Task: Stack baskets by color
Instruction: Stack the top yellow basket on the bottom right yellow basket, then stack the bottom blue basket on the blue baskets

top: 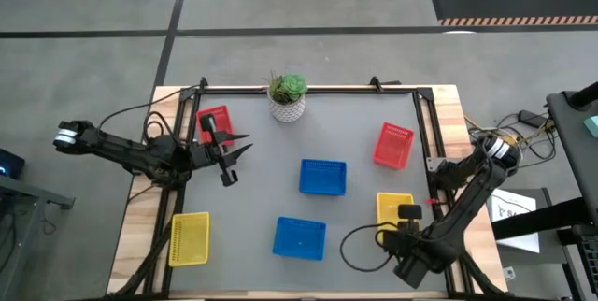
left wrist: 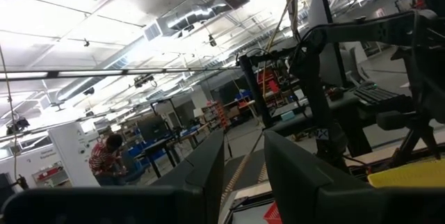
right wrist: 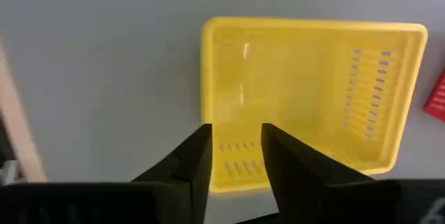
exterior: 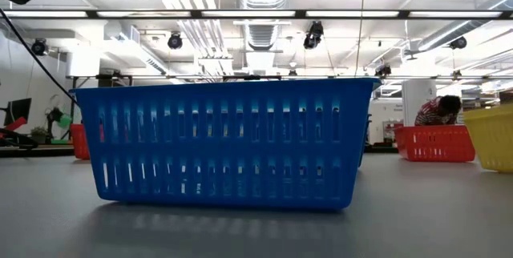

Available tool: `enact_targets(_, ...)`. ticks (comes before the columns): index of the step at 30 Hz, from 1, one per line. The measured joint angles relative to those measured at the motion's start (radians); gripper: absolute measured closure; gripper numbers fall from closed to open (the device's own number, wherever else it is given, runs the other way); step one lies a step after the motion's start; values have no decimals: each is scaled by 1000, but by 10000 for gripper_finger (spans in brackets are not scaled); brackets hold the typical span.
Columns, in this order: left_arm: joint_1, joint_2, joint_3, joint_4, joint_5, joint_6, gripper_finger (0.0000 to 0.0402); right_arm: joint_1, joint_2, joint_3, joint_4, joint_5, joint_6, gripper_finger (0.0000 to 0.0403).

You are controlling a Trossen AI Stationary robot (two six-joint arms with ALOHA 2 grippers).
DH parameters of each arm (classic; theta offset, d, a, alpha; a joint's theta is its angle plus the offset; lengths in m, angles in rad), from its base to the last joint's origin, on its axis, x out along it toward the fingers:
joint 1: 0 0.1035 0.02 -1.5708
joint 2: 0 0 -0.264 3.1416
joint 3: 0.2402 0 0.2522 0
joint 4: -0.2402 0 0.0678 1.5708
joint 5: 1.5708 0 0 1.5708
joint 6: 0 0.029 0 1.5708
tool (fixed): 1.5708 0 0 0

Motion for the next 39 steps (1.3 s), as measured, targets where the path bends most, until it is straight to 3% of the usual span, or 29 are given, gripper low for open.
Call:
enact_targets(7,0,16,0,0,0,0,314,-5,-49,12,2,25,-1,292)
enact_targets(11,0,35,0,0,0,0,314,-8,-80,8,29,172,-24,337)
enact_targets(15,-1,65,0,0,0,-4,314,-11,-130,-23,161,370,-172,385)
enact_targets(19,-1,104,0,0,5,-74,314,-36,-196,-125,427,493,-416,393)
enact_targets(23,-2,135,0,1,11,-173,314,-102,-270,-301,758,495,-703,394)
enact_targets(27,-4,177,0,-8,21,-369,314,-195,-342,-504,1125,489,-1002,394)
enact_targets(31,-16,243,0,-16,85,-509,314,-306,-413,-680,1459,482,-1249,394)
enact_targets(35,-44,315,1,-15,124,-651,314,-407,-470,-811,1792,455,-1415,394)
enact_targets(39,-98,394,14,-13,125,-765,314,-483,-503,-878,1984,368,-1440,394)
